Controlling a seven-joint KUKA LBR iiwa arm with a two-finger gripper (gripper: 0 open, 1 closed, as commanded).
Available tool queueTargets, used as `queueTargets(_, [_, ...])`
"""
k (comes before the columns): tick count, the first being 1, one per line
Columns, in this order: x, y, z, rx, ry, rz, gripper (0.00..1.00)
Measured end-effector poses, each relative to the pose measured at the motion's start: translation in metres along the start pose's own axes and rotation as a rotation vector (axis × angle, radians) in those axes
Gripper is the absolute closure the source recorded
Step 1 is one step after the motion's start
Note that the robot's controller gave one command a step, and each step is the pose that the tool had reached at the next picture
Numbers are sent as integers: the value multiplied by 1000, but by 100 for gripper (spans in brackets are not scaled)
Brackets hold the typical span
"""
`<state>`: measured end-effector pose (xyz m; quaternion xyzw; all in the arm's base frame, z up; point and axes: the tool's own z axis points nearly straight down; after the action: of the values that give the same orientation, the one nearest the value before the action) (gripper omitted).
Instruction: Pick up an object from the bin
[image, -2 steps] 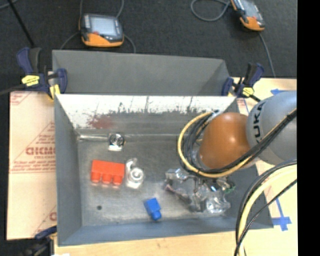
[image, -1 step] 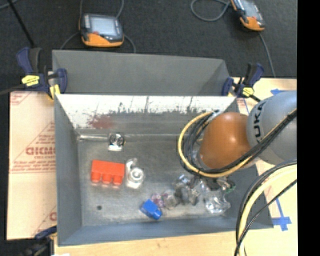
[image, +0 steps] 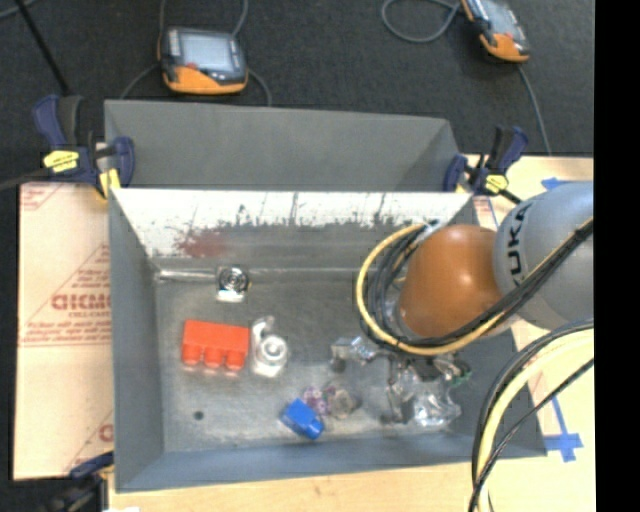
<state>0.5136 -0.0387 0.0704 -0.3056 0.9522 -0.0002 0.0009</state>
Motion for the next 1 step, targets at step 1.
queueTargets(1, [-11, 63, -32, -3, 2, -357, 0])
